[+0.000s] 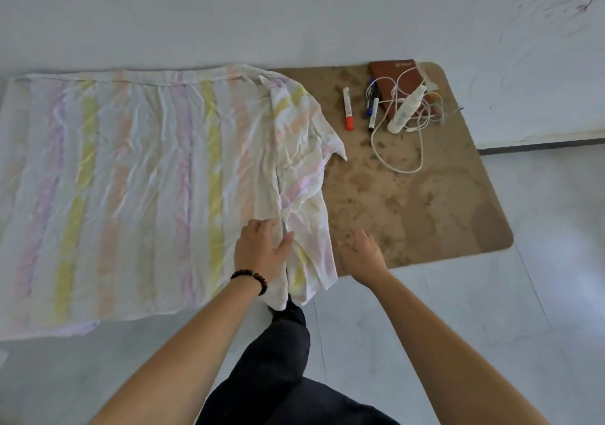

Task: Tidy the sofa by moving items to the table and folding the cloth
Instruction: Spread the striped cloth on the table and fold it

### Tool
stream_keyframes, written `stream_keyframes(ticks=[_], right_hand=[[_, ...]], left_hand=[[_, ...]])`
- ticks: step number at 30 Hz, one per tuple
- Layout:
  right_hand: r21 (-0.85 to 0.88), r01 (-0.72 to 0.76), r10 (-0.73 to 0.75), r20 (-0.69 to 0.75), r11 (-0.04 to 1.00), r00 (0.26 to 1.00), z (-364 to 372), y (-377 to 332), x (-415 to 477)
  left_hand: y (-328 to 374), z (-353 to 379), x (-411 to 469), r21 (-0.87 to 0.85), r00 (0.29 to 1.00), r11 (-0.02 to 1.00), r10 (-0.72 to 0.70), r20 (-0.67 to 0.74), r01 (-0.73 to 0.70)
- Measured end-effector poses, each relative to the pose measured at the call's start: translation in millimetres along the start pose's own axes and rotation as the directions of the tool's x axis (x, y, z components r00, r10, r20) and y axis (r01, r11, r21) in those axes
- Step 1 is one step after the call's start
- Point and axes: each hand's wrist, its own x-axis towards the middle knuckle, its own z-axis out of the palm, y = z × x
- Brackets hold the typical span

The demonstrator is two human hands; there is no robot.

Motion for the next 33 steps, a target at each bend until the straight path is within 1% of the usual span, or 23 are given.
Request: stream_keyframes(ticks=[4, 6, 8, 10, 11, 13, 15, 17, 18, 19, 20, 22, 23, 24, 25, 27, 28, 29, 30, 32, 33], right_hand=[[0.064, 0.031, -0.035, 0.049, 0.997, 0.998, -41.3, -21.5, 53.8], [0.11, 0.005, -0.017, 0.101, 0.994, 0.995, -55.1, -32.0, 78.0], [0.165, -0.03, 0.004, 0.155, 0.986, 0.988, -61.0, -40.3, 98.2], [0.24, -0.086, 0.027, 0.237, 0.967, 0.971, -60.7, -45.0, 116.4], [0.261, -0.119, 0.037, 0.299, 0.958, 0.953, -62.2, -48.2, 125.3], [0.255, -0.142, 0.024, 0.415, 0.956, 0.909, -63.4, -53.5, 141.6], [0.223, -0.079, -0.047, 0.508, 0.972, 0.86, -64.4, -55.0, 158.3], [0.188, 0.003, -0.112, 0.573, 0.982, 0.812, -69.6, -52.6, 171.3], [0.166, 0.03, -0.124, 0.598, 0.986, 0.792, -73.0, -50.2, 176.5], [0.15, 0.041, -0.127, 0.627, 0.988, 0.769, -78.1, -47.2, 180.2], [0.154, 0.013, -0.113, 0.663, 0.988, 0.74, -83.1, -44.4, 183.7], [0.186, -0.121, -0.061, 0.749, 0.975, 0.66, -97.0, -42.2, 186.7], [0.205, -0.181, -0.052, 0.786, 0.962, 0.616, -104.8, -41.3, 187.3], [0.224, -0.23, -0.054, 0.816, 0.947, 0.575, -111.3, -39.8, 188.3], [0.244, -0.278, -0.061, 0.841, 0.929, 0.537, -118.7, -39.4, 187.3], [0.326, -0.404, -0.105, 0.871, 0.855, 0.48, -130.4, -43.3, 185.9], [0.378, -0.459, -0.133, 0.867, 0.804, 0.48, -133.7, -48.3, 184.8], [0.423, -0.486, -0.136, 0.844, 0.764, 0.519, -136.1, -54.0, 185.0], [0.47, -0.489, -0.127, 0.804, 0.735, 0.581, -135.5, -58.9, 188.3], [0.537, -0.44, -0.098, 0.705, 0.719, 0.702, -139.5, -71.4, 193.4], [0.559, -0.423, -0.084, 0.668, 0.714, 0.74, -144.6, -77.5, 195.4]], left_hand=[[29.7, 24.5, 42.4, -0.015, 0.985, 0.986, -0.165, 0.047, 0.165], [41.2, 28.8, 51.9, -0.038, 0.97, 0.97, -0.241, -0.017, 0.24], [52.3, 29.9, 53.8, -0.067, 0.959, 0.966, -0.255, -0.126, 0.249], [60.8, 30.7, 52.8, -0.082, 0.948, 0.966, -0.257, -0.189, 0.246], [65.6, 31.3, 53.6, -0.074, 0.94, 0.958, -0.287, -0.183, 0.278], [70.9, 33.9, 57.5, -0.032, 0.902, 0.907, -0.42, -0.102, 0.419], [72.1, 39.7, 63.4, 0.028, 0.846, 0.846, -0.529, -0.063, 0.532], [81.3, 45.6, 64.4, 0.054, 0.794, 0.795, -0.596, -0.122, 0.605], [88.4, 49.5, 62.1, 0.031, 0.767, 0.775, -0.617, -0.174, 0.631], [99.2, 54.3, 58.4, -0.011, 0.747, 0.769, -0.624, -0.231, 0.639], [111.9, 59.9, 53.5, -0.067, 0.733, 0.777, -0.615, -0.291, 0.625], [145.7, 69.4, 43.4, -0.207, 0.705, 0.82, -0.567, -0.426, 0.534], [165.2, 72.9, 39.2, -0.259, 0.694, 0.835, -0.549, -0.466, 0.486], [184.1, 76.7, 34.1, -0.284, 0.703, 0.851, -0.525, -0.48, 0.442], [202.1, 80.4, 27.6, -0.289, 0.726, 0.873, -0.488, -0.485, 0.393], [231.8, 87.5, 11.4, -0.288, 0.771, 0.917, -0.389, -0.505, 0.275], [242.2, 90.0, 2.8, -0.285, 0.784, 0.928, -0.359, -0.506, 0.24], [250.0, 91.2, -4.6, -0.277, 0.794, 0.932, -0.347, -0.499, 0.233], [253.9, 93.2, -11.3, -0.265, 0.798, 0.931, -0.355, -0.486, 0.253], [255.4, 97.0, -22.8, -0.264, 0.791, 0.903, -0.426, -0.438, 0.34], [252.8, 99.7, -27.1, -0.272, 0.78, 0.876, -0.48, -0.403, 0.398]])
